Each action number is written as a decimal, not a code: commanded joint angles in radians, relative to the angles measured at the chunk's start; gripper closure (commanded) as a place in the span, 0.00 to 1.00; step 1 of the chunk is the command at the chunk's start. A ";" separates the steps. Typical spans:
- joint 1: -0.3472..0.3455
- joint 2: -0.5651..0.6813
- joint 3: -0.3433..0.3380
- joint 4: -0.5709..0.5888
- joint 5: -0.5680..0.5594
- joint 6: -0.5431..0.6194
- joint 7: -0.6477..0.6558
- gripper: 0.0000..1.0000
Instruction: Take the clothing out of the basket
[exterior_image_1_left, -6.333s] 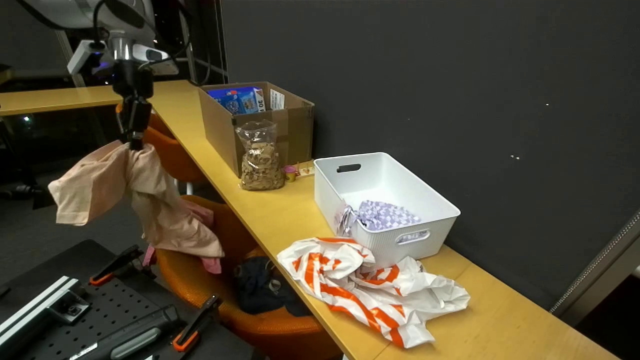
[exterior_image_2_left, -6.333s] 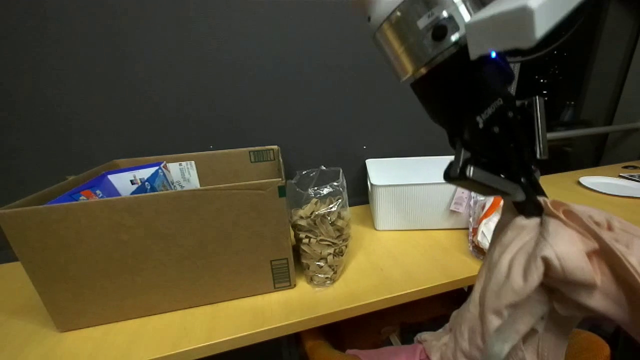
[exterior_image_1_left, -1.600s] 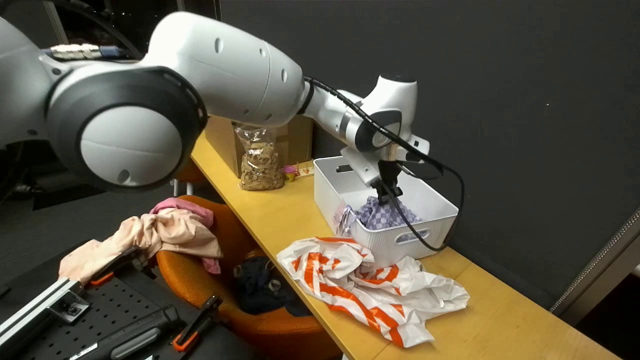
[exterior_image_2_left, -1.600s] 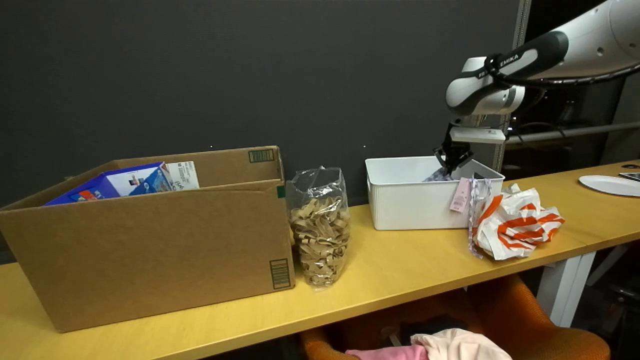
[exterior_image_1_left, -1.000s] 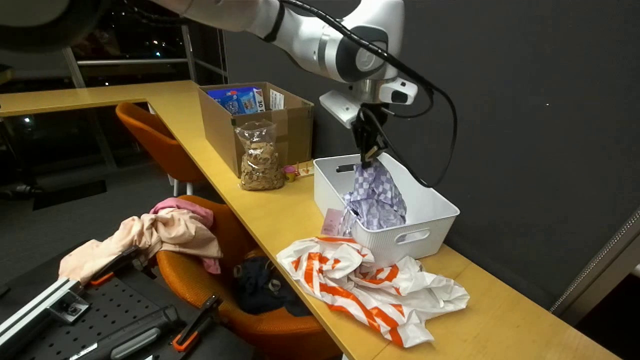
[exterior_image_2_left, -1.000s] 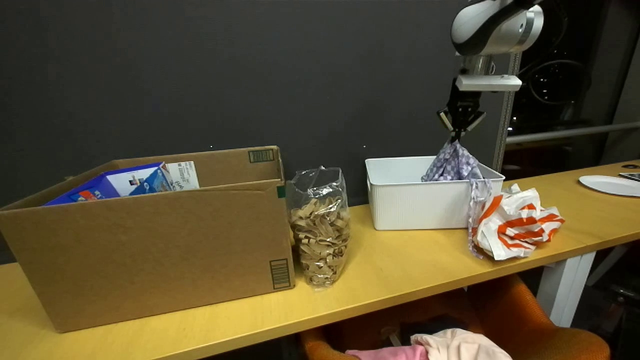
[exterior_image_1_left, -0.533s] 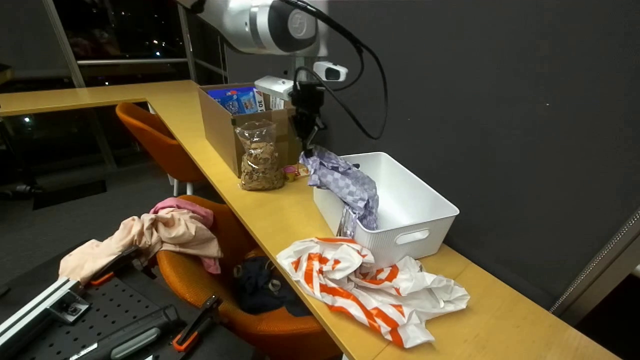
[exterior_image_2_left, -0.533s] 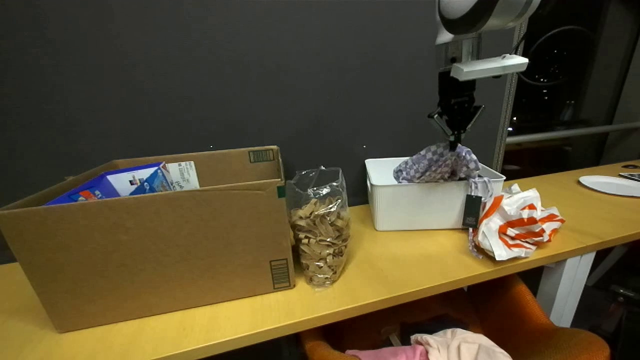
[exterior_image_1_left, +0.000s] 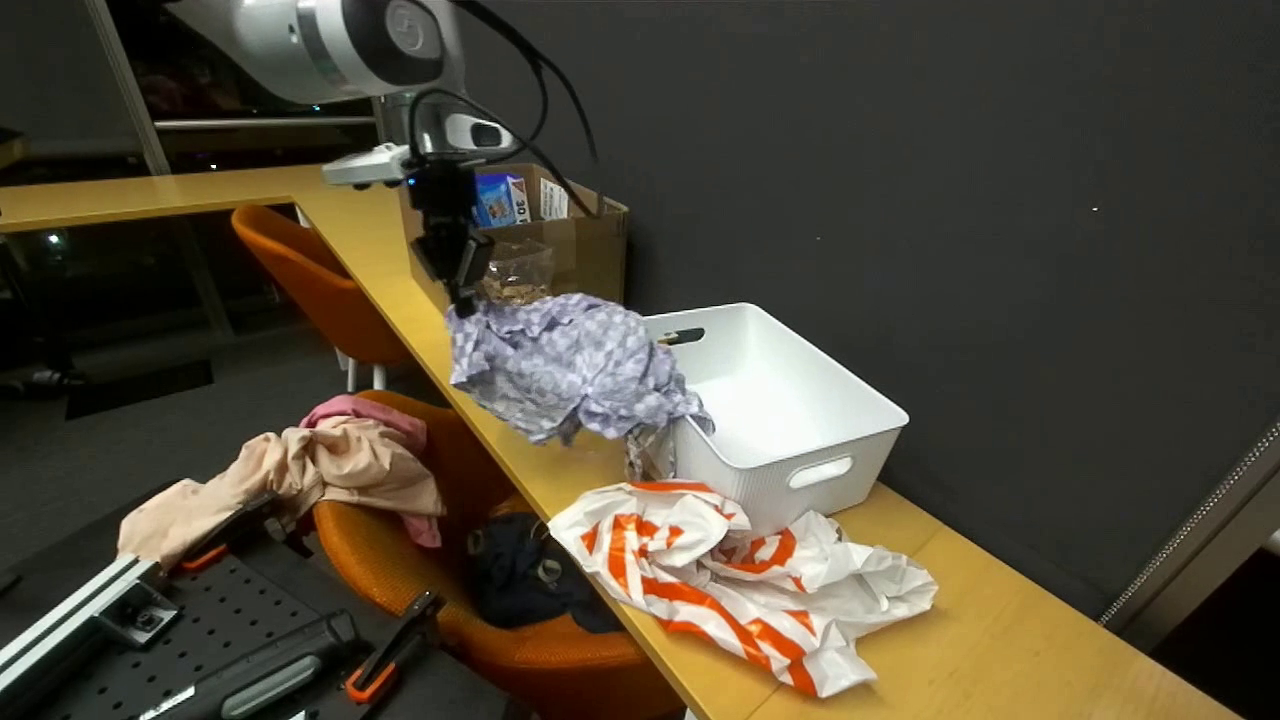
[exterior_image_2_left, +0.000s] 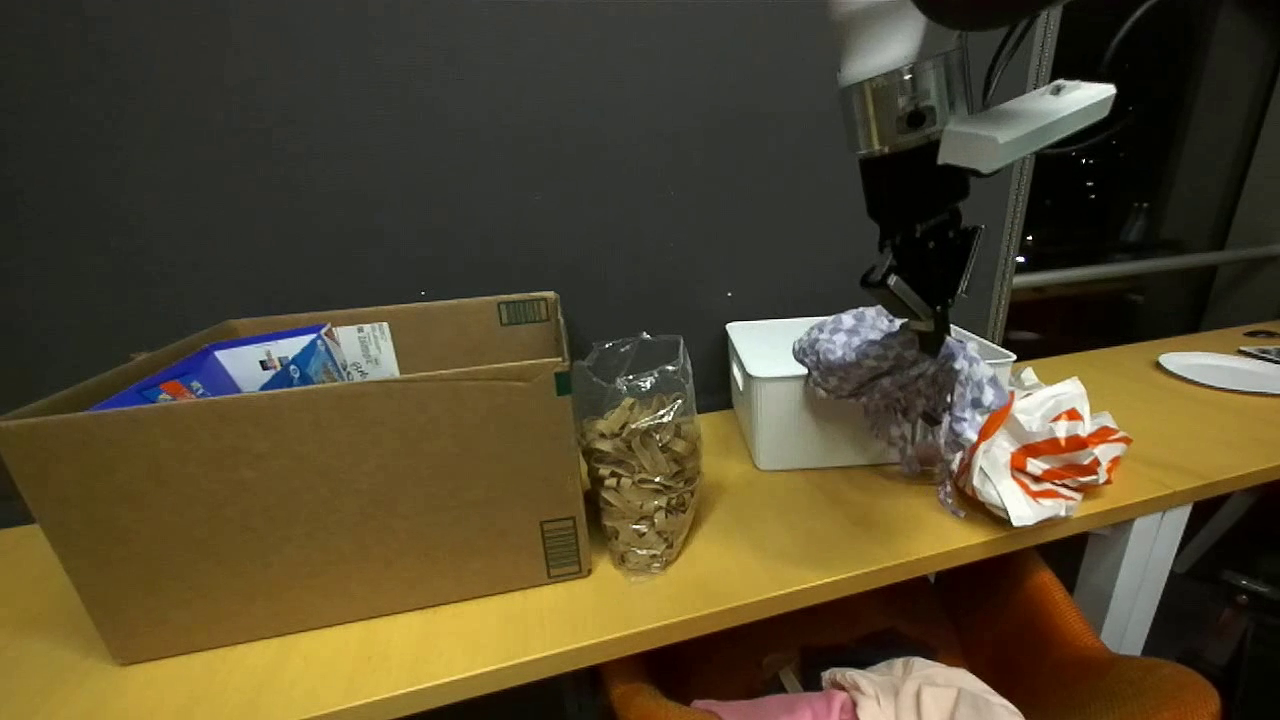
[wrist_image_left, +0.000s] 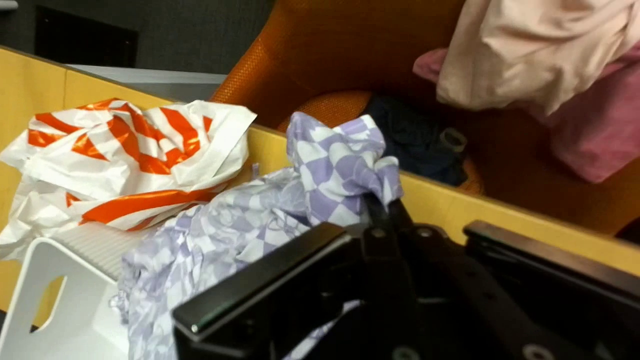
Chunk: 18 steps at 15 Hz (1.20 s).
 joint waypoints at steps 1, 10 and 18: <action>0.067 -0.127 0.084 -0.162 -0.039 -0.012 0.053 0.99; 0.262 -0.203 0.355 -0.289 0.036 -0.057 0.270 0.71; 0.227 -0.335 0.363 -0.300 -0.110 -0.096 0.392 0.15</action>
